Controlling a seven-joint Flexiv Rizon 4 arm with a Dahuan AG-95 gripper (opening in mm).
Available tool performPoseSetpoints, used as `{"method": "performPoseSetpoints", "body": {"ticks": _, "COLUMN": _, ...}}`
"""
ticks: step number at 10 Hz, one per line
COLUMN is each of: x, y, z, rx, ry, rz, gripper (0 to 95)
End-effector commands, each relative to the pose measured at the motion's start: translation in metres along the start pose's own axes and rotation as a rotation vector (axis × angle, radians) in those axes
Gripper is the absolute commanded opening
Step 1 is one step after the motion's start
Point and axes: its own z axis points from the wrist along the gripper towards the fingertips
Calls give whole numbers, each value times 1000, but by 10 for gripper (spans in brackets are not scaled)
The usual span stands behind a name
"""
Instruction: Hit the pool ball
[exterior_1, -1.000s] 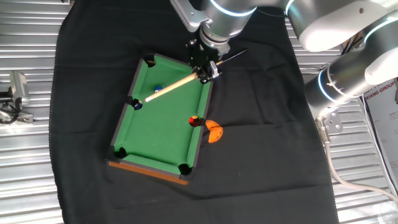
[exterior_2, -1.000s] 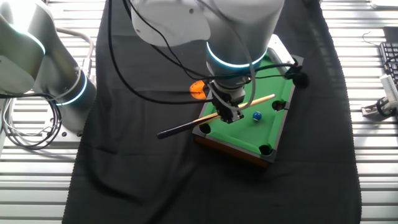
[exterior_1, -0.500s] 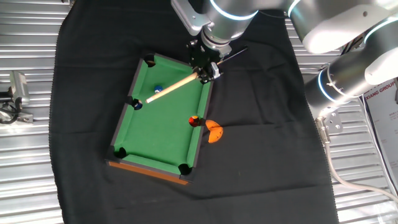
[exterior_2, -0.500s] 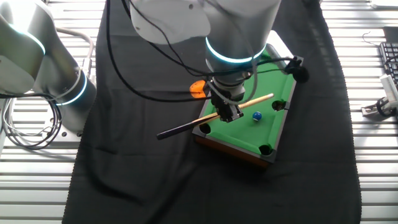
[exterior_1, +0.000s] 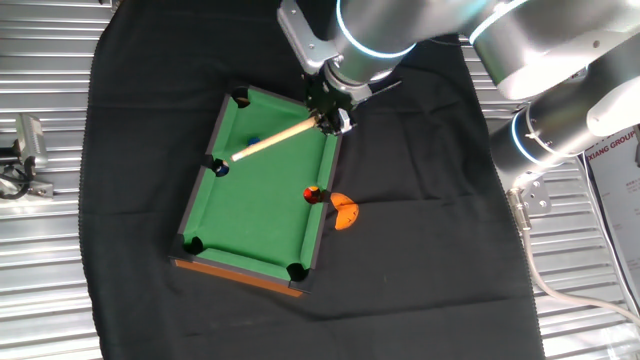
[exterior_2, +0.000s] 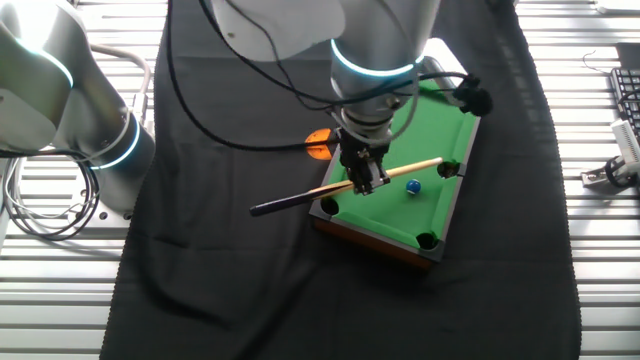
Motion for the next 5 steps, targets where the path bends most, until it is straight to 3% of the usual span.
{"method": "performPoseSetpoints", "body": {"ticks": 1, "x": 0, "y": 0, "z": 0, "rx": 18, "ry": -51, "rz": 49, "gripper": 0}}
{"method": "performPoseSetpoints", "body": {"ticks": 3, "x": 0, "y": 0, "z": 0, "rx": 22, "ry": -80, "rz": 67, "gripper": 0}}
{"method": "performPoseSetpoints", "body": {"ticks": 5, "x": 0, "y": 0, "z": 0, "rx": 2, "ry": -103, "rz": 68, "gripper": 0}}
